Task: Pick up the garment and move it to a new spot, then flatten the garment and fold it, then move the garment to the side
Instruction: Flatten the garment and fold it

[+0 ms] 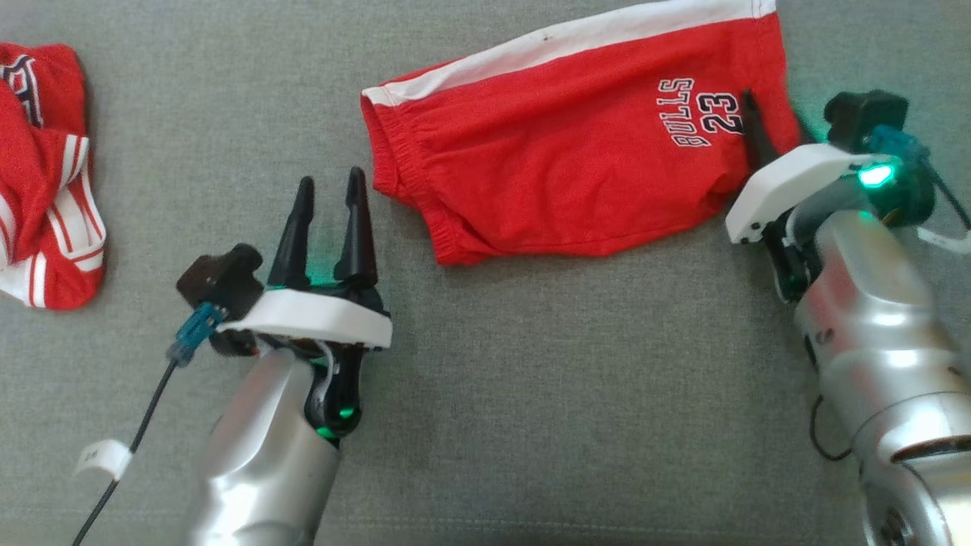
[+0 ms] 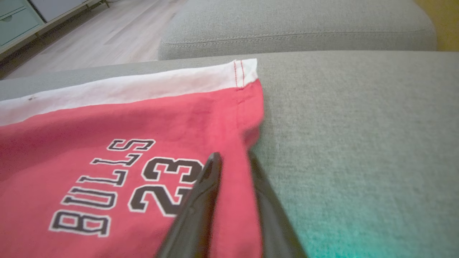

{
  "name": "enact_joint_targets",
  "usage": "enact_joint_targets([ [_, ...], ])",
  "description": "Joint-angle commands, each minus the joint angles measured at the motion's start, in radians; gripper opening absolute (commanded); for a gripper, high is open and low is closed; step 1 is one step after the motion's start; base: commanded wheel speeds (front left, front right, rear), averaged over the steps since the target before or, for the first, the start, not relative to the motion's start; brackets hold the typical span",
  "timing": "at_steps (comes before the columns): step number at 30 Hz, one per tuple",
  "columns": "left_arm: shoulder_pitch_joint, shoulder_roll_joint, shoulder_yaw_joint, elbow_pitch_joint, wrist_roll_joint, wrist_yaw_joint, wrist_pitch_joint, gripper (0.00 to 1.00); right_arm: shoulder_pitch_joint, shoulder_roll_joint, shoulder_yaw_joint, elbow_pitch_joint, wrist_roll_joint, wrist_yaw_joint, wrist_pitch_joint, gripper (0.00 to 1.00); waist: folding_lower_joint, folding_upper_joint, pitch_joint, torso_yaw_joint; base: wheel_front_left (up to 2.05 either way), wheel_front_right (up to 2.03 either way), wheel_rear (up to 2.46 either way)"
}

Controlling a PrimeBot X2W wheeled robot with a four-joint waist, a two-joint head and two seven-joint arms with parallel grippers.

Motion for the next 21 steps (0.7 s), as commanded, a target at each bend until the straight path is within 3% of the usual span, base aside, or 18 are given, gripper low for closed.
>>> enact_joint_targets([
  [1, 0.011, 0.019, 0.048, -0.036, 0.021, 0.008, -0.004, 1.0, 0.051, 0.026, 0.031, 0.022, 0.021, 0.003, 0.009, 0.0, 0.0002, -0.0001, -0.013, 0.0, 0.0, 0.0, 0.0],
  [8, 0.09, 0.019, 0.118, -0.063, 0.116, 0.037, -0.004, 1.0, 0.127, 0.028, 0.009, -0.012, 0.111, 0.003, -0.049, 0.0, 0.0002, -0.0001, -0.096, -0.03, 0.0, 0.0, 0.0],
  [21, 0.342, 0.019, 0.228, -0.144, 0.269, 0.056, -0.004, 1.0, 0.39, 0.035, -0.05, -0.166, 0.207, 0.003, -0.055, 0.0, 0.0002, -0.0001, -0.277, -0.086, 0.0, 0.0, 0.0],
])
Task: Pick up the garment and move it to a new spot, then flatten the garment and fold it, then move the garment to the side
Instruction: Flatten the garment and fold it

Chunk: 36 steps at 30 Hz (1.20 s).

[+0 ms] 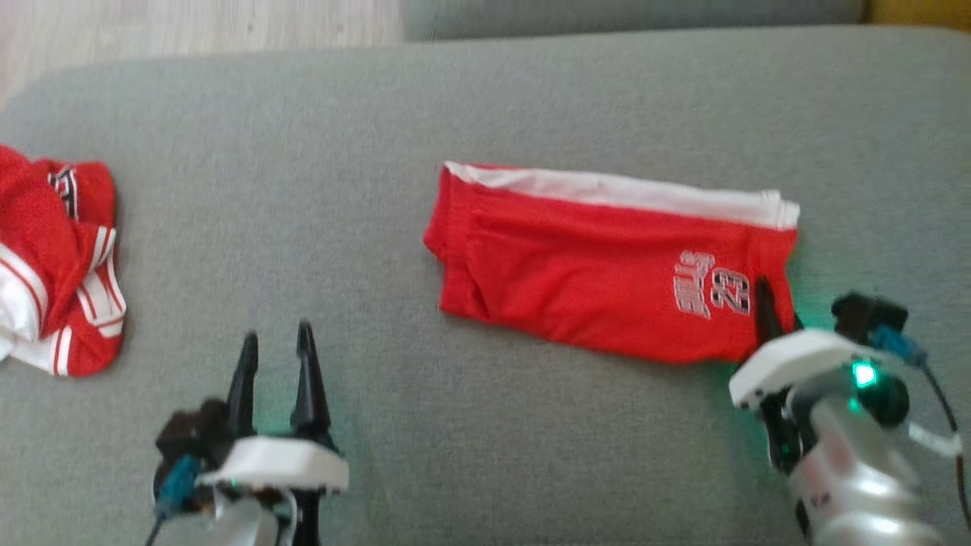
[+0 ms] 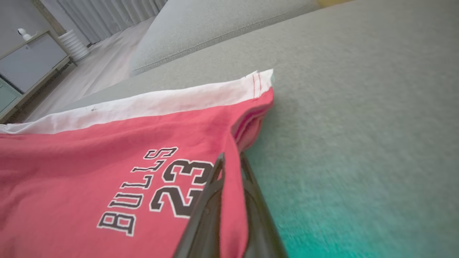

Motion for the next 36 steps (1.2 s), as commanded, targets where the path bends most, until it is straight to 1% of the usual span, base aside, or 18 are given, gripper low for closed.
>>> enact_joint_targets([
  [1, 0.02, 0.014, 0.04, -0.039, 0.004, 0.006, -0.005, 1.0, 0.017, 0.015, 0.006, -0.038, 0.009, 0.003, -0.011, 0.0, 0.0002, -0.0001, -0.037, -0.015, 0.0, 0.0, 0.0],
  [7, 0.059, 0.014, 0.029, -0.053, -0.012, 0.011, -0.005, 1.0, 0.037, 0.009, -0.019, -0.091, -0.017, 0.003, -0.011, 0.0, 0.0002, -0.0001, -0.04, -0.003, 0.0, 0.0, 0.0],
  [8, 0.056, 0.014, 0.017, -0.053, -0.018, 0.012, -0.005, 1.0, 0.017, 0.009, -0.017, -0.127, -0.037, 0.003, -0.011, 0.0, 0.0002, -0.0001, -0.034, 0.008, 0.0, 0.0, 0.0],
  [11, 0.044, 0.014, -0.006, -0.049, -0.029, 0.012, -0.005, 1.0, -0.029, 0.018, 0.016, -0.183, -0.063, 0.003, -0.011, 0.0, 0.0002, -0.0001, -0.022, 0.035, 0.0, 0.0, 0.0],
  [13, 0.038, 0.014, -0.022, -0.045, -0.037, 0.011, -0.005, 1.0, -0.06, 0.029, 0.068, -0.214, -0.067, 0.003, -0.011, 0.0, 0.0002, -0.0001, -0.018, 0.056, 0.0, 0.0, 0.0],
  [16, 0.032, 0.014, -0.043, -0.035, -0.051, 0.012, -0.005, 1.0, -0.099, 0.04, 0.167, -0.241, -0.039, 0.003, -0.011, 0.0, 0.0002, -0.0001, -0.012, 0.097, 0.0, 0.0, 0.0],
  [19, 0.03, 0.014, -0.065, -0.024, -0.057, 0.014, -0.005, 1.0, -0.118, 0.041, 0.312, -0.267, 0.062, 0.003, -0.011, 0.0, 0.0002, -0.0001, -0.012, 0.142, 0.0, 0.0, 0.0],
  [22, 0.029, 0.014, -0.077, -0.016, -0.06, 0.017, -0.005, 1.0, -0.124, 0.042, 0.445, -0.268, 0.155, 0.003, -0.01, 0.0, 0.0002, -0.0001, -0.013, 0.176, 0.0, 0.0, 0.0],
  [23, 0.029, 0.014, -0.079, -0.013, -0.06, 0.017, -0.005, 1.0, -0.122, 0.042, 0.482, -0.267, 0.19, 0.003, -0.007, 0.34, 0.0002, -0.0001, -0.013, 0.184, 0.0, 0.0, 0.0],
  [24, 0.028, 0.014, -0.08, -0.011, -0.058, 0.017, -0.005, 1.0, -0.118, 0.042, 0.519, -0.273, 0.231, 0.003, -0.007, 1.0, 0.0002, -0.0001, -0.014, 0.188, 0.0, 0.0, 0.0],
  [27, 0.027, 0.014, -0.073, -0.009, -0.054, 0.021, -0.005, 1.0, -0.111, 0.042, 0.619, -0.294, 0.309, 0.003, -0.008, 1.0, 0.0002, -0.0001, -0.015, 0.184, 0.0, 0.0, 0.0],
  [30, 0.023, 0.014, -0.06, -0.019, -0.04, 0.027, -0.005, 1.0, -0.109, 0.042, 0.673, -0.306, 0.333, 0.003, -0.01, 1.0, 0.0002, -0.0001, -0.017, 0.155, 0.0, 0.0, 0.0],
  [33, 0.02, 0.014, -0.043, -0.031, -0.038, 0.029, -0.005, 1.0, -0.098, 0.042, 0.637, -0.328, 0.312, 0.003, -0.011, 1.0, 0.0002, -0.0001, -0.02, 0.109, 0.0, 0.0, 0.0],
  [36, 0.014, 0.014, -0.023, -0.044, -0.012, 0.036, -0.005, 1.0, -0.074, 0.042, 0.535, -0.335, 0.239, 0.003, -0.011, 1.0, 0.0002, -0.0001, -0.026, 0.058, 0.0, 0.0, 0.0],
])
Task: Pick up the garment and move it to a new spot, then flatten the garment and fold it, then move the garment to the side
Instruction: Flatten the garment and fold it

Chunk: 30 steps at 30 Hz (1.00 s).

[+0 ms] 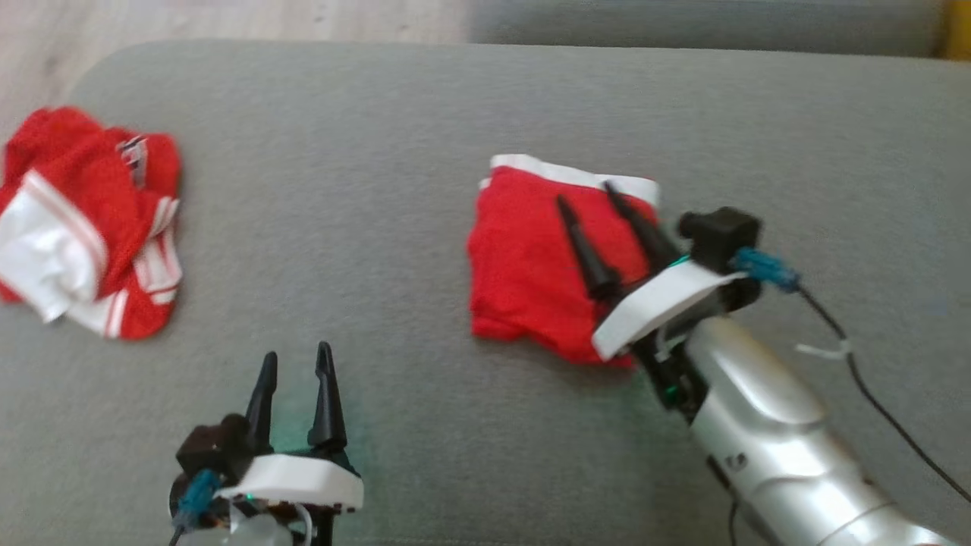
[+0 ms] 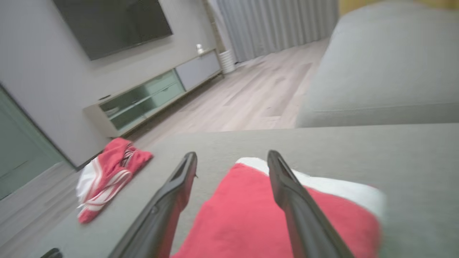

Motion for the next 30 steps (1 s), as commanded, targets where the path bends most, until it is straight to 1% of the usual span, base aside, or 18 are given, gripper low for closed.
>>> enact_joint_targets([
  [1, -0.047, 0.008, 0.05, -0.041, 0.027, 0.011, -0.005, 1.0, 0.028, 0.016, -0.077, -0.035, -0.07, 0.003, -0.011, 1.0, -0.0001, -0.0001, -0.009, -0.067, 0.0, 0.0, 0.0],
  [6, -0.047, 0.008, 0.093, -0.058, 0.079, 0.026, -0.005, 1.0, 0.107, 0.017, -0.295, -0.071, -0.234, 0.003, -0.011, 1.0, -0.0001, -0.0001, -0.022, -0.137, 0.0, 0.0, 0.0],
  [10, -0.039, 0.008, 0.115, -0.07, 0.122, 0.032, -0.005, 1.0, 0.174, 0.017, -0.412, -0.105, -0.309, 0.003, -0.011, 1.0, -0.0001, -0.0001, -0.029, -0.17, 0.0, 0.0, 0.0],
  [11, -0.039, 0.008, 0.115, -0.07, 0.122, 0.032, -0.005, 1.0, 0.174, 0.017, -0.412, -0.105, -0.309, 0.003, -0.011, 1.0, -0.0001, -0.0001, -0.029, -0.17, 0.0, 0.0, 0.0],
  [15, -0.022, 0.008, 0.137, -0.081, 0.155, 0.043, -0.005, 1.0, 0.224, 0.017, -0.472, -0.125, -0.351, 0.003, -0.011, 1.0, -0.0001, -0.0001, -0.032, -0.187, 0.0, 0.0, 0.0],
  [19, 0.003, 0.008, 0.143, -0.088, 0.188, 0.046, -0.005, 1.0, 0.263, 0.017, -0.505, -0.137, -0.373, 0.003, -0.011, 1.0, -0.0001, -0.0001, -0.036, -0.19, 0.0, 0.0, 0.0],
  [23, 0.029, 0.008, 0.141, -0.094, 0.21, 0.05, -0.005, 1.0, 0.293, 0.017, -0.523, -0.145, -0.379, 0.003, -0.011, 1.0, -0.0001, -0.0001, -0.044, -0.189, 0.0, 0.0, 0.0],
  [30, 0.049, 0.008, 0.141, -0.094, 0.208, 0.054, -0.005, 1.0, 0.319, 0.017, -0.531, -0.147, -0.378, 0.003, -0.011, 1.0, -0.0001, -0.0001, -0.059, -0.189, 0.0, 0.0, 0.0],
])
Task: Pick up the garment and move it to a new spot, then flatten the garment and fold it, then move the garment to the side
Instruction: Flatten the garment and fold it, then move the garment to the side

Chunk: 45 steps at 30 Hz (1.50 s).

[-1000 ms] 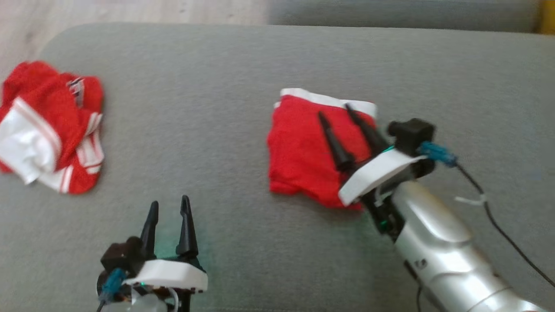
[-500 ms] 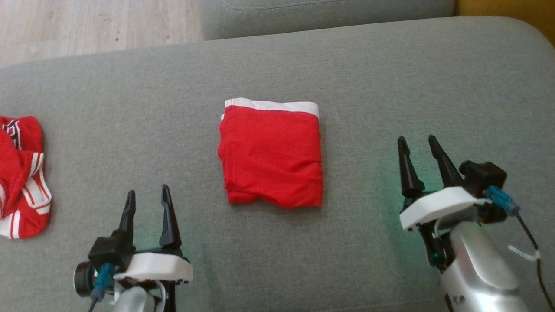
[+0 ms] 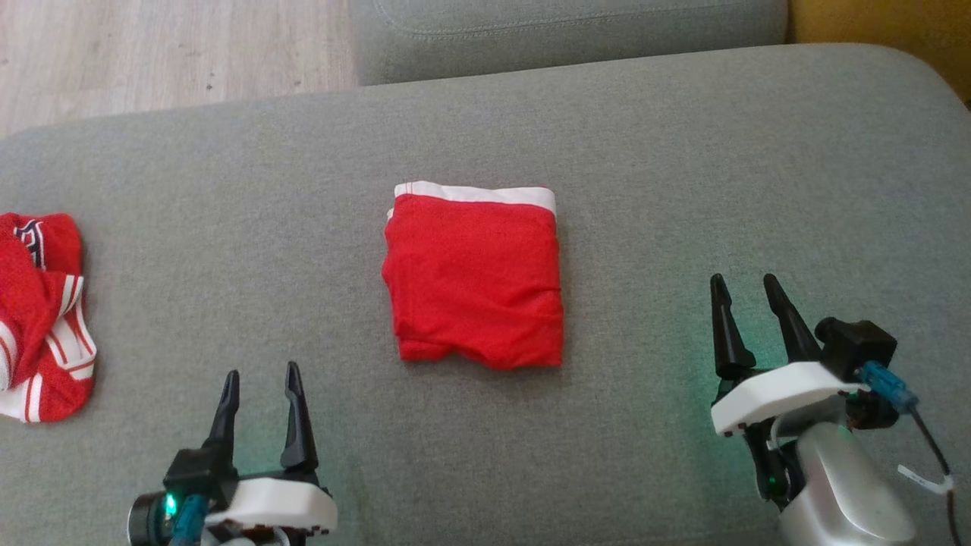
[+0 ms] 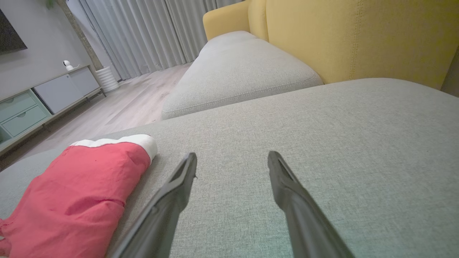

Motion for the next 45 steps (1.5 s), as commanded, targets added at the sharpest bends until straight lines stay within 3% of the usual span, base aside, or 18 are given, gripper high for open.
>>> enact_joint_targets([
  [1, -0.019, 0.009, 0.034, -0.037, 0.001, 0.01, -0.005, 1.0, -0.011, 0.01, 0.02, -0.032, -0.005, 0.003, -0.011, 1.0, 0.0001, -0.0001, -0.002, -0.001, 0.0, 0.0, 0.0],
  [11, -0.037, 0.009, 0.01, -0.045, -0.018, 0.012, -0.005, 1.0, -0.039, 0.01, 0.058, -0.005, 0.006, 0.003, -0.011, 1.0, 0.0001, -0.0001, 0.029, 0.02, 0.0, 0.0, 0.0],
  [23, -0.087, 0.009, -0.08, -0.037, -0.038, 0.007, -0.005, 1.0, -0.225, 0.01, 0.139, 0.133, 0.028, 0.003, -0.011, 1.0, 0.0001, -0.0001, 0.117, 0.144, 0.0, 0.0, 0.0],
  [27, -0.094, 0.009, -0.093, -0.039, -0.044, 0.012, -0.005, 1.0, -0.256, 0.01, 0.191, 0.176, 0.065, 0.003, -0.011, 1.0, 0.0001, -0.0001, 0.133, 0.164, 0.0, 0.0, 0.0],
  [33, -0.106, 0.009, -0.101, -0.043, -0.046, 0.014, -0.005, 1.0, -0.29, 0.01, 0.355, 0.251, 0.206, 0.003, -0.006, 1.0, 0.0001, -0.0001, 0.159, 0.178, 0.0, 0.0, 0.0],
  [34, -0.112, 0.009, -0.102, -0.041, -0.043, 0.014, -0.005, 1.0, -0.302, 0.01, 0.409, 0.278, 0.241, 0.003, -0.004, 0.84, 0.0001, -0.0001, 0.164, 0.173, 0.0, 0.0, 0.0],
  [35, -0.115, 0.009, -0.101, -0.041, -0.041, 0.013, -0.005, 1.0, -0.31, 0.01, 0.424, 0.288, 0.253, 0.003, -0.005, 0.2, 0.0001, -0.0001, 0.166, 0.167, 0.0, 0.0, 0.0],
  [36, -0.118, 0.009, -0.099, -0.041, -0.04, 0.012, -0.005, 1.0, -0.317, 0.01, 0.437, 0.295, 0.263, 0.003, -0.006, 0.0, 0.0001, -0.0001, 0.167, 0.16, 0.0, 0.0, 0.0],
  [40, -0.131, 0.009, -0.082, -0.047, -0.018, 0.004, -0.005, 1.0, -0.343, 0.01, 0.452, 0.278, 0.298, 0.003, -0.01, 0.0, 0.0001, -0.0001, 0.172, 0.069, 0.0, 0.0, 0.0],
  [45, -0.15, 0.009, -0.064, -0.044, 0.013, -0.017, -0.005, 1.0, -0.334, 0.01, 0.454, 0.233, 0.314, 0.003, -0.011, 0.0, 0.0001, -0.0001, 0.176, -0.096, 0.0, 0.0, 0.0],
])
